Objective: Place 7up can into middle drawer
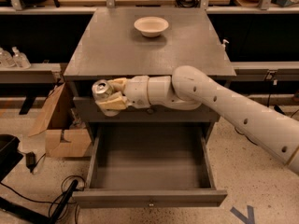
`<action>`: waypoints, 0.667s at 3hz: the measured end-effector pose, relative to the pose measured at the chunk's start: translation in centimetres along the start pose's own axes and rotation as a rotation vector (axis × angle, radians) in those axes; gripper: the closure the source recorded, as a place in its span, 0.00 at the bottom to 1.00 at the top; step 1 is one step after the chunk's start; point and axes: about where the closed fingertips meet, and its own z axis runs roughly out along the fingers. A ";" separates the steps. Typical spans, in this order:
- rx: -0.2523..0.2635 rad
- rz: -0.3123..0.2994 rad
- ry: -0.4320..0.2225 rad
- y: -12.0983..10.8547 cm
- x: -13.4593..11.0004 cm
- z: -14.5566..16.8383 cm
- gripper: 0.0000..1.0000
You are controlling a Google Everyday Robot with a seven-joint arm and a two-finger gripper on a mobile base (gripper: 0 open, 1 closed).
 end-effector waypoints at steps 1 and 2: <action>0.010 0.012 0.007 -1.4 4.8 -0.4 1.00; -0.003 0.013 -0.008 -1.3 4.6 0.3 1.00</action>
Offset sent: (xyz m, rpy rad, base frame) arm 0.0173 -0.0167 -0.0359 -0.0046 0.0059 -0.0117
